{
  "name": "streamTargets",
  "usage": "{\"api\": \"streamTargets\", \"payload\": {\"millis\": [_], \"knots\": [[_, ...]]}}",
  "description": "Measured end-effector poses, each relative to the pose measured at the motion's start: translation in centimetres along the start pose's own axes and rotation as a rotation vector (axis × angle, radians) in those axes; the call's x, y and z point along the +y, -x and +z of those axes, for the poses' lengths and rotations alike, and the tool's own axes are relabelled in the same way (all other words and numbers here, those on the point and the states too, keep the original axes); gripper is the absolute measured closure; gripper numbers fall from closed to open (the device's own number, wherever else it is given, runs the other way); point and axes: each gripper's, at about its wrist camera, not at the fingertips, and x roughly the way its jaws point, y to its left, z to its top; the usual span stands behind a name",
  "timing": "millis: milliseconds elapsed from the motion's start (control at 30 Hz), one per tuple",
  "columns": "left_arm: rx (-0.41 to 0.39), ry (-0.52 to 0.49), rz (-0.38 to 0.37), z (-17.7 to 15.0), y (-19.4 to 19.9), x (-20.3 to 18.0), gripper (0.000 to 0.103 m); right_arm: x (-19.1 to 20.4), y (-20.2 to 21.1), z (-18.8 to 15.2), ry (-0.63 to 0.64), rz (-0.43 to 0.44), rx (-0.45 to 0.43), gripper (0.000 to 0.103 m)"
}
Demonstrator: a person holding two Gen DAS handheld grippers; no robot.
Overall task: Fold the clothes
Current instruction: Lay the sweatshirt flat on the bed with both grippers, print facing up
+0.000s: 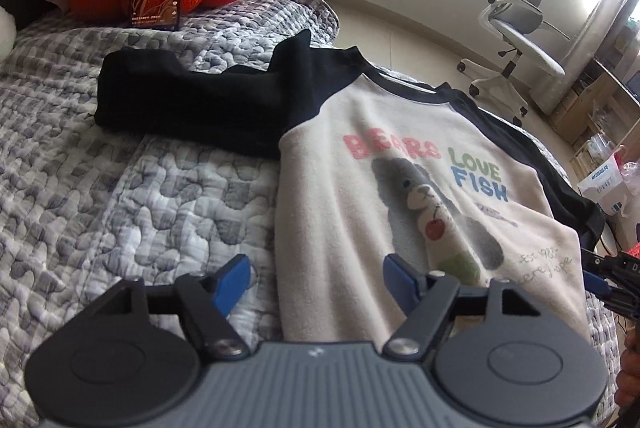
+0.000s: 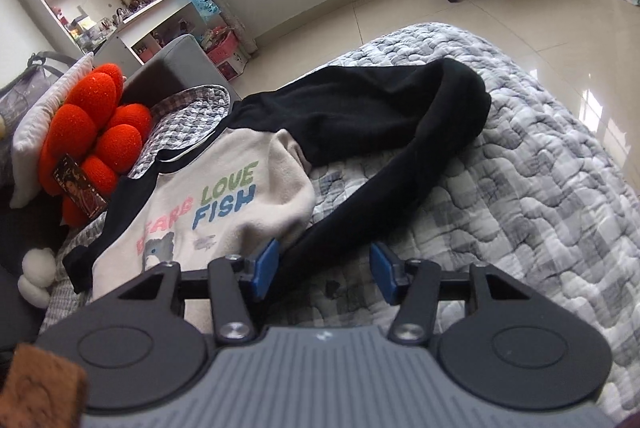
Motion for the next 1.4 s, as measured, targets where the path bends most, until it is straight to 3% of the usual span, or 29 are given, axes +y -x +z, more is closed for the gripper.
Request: {"api": "streamTargets", "payload": {"millis": [67, 167, 333, 533, 800, 1033, 1200, 1267, 1400], "knots": [[0.007, 0.016, 0.001, 0.1, -0.3, 0.2, 0.041, 0.1, -0.6, 0.2, 0.002, -0.015, 0.006, 0.088], [0.002, 0.007, 0.006, 0.1, -0.4, 0.2, 0.043, 0.4, -0.2, 0.7, 0.015, -0.041, -0.002, 0.094], [0.006, -0.002, -0.005, 0.0, -0.1, 0.2, 0.044, 1.3, 2.0, 1.7, 0.115, -0.121, -0.091, 0.095], [0.025, 0.046, -0.038, 0.2, 0.0, 0.7, 0.037, 0.8, 4.5, 2.9, 0.274, -0.331, -0.254, 0.095], [0.039, 0.043, -0.051, 0.2, 0.3, 0.8, 0.036, -4.4, 4.6, 4.1, 0.160, -0.398, -0.217, 0.095], [0.041, 0.046, -0.049, 0.1, 0.5, 1.0, 0.037, -6.8, 3.8, 4.1, 0.095, -0.422, -0.150, 0.092], [0.037, 0.055, -0.052, 0.2, 0.8, 1.2, 0.037, -6.5, 4.8, 3.7, 0.115, -0.419, -0.136, 0.083], [0.031, 0.054, -0.059, 0.2, 1.1, 1.1, 0.037, -6.0, 5.6, 3.3, 0.144, -0.410, -0.150, 0.059], [0.018, 0.024, -0.088, 0.0, 2.0, 0.3, 0.037, -4.9, 7.3, 2.4, 0.206, -0.392, -0.178, 0.053]]}}
